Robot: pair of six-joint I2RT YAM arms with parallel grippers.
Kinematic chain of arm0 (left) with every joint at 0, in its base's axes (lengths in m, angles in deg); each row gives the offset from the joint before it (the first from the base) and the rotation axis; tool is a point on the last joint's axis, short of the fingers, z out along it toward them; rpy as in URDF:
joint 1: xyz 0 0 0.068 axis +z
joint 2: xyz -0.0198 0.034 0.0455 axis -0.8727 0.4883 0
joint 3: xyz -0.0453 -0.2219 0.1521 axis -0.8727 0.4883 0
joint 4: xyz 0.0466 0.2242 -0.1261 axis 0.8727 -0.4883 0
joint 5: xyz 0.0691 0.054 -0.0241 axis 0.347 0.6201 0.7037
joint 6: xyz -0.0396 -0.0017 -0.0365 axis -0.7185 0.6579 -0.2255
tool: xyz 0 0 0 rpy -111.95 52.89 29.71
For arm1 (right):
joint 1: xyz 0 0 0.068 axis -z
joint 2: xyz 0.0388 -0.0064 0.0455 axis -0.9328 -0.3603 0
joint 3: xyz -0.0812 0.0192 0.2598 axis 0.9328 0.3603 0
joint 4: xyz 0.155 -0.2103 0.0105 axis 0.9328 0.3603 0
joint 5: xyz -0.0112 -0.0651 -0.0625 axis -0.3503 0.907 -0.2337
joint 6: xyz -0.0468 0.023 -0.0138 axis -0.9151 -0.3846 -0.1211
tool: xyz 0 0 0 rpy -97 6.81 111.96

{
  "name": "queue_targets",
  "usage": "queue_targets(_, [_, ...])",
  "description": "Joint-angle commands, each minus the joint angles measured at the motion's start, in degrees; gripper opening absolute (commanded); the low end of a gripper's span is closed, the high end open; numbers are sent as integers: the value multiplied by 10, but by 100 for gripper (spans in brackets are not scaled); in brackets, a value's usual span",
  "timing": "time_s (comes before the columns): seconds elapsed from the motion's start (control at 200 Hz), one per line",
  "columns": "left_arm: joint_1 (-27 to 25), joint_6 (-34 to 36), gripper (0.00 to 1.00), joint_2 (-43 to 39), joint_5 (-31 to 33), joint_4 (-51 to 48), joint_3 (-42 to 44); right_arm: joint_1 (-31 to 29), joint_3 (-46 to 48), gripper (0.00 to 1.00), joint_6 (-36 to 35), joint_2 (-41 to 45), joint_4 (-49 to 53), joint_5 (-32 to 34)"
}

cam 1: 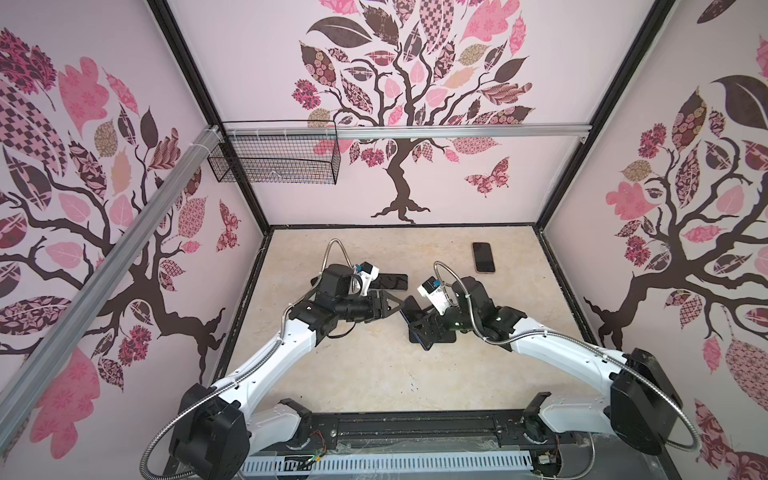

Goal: Put the phone into the phone case
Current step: 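Lift the phone with the right gripper while the left gripper grasps its other end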

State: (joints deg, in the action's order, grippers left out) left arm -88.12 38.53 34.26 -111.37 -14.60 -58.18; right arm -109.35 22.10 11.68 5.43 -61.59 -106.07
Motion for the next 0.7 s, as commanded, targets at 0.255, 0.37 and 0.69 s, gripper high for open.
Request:
queue_targets(0.255, [2,8,46,20,-48,15,6,-21,-37,43,-17,24,2,17])
queue_targets(0.37, [2,10,39,24,-57,15,6,-24,-37,42,-14,22,-8,25])
queue_targets(0.69, [1,10,27,30,-63,15,14,-33,-43,43,-13,19,-6,39])
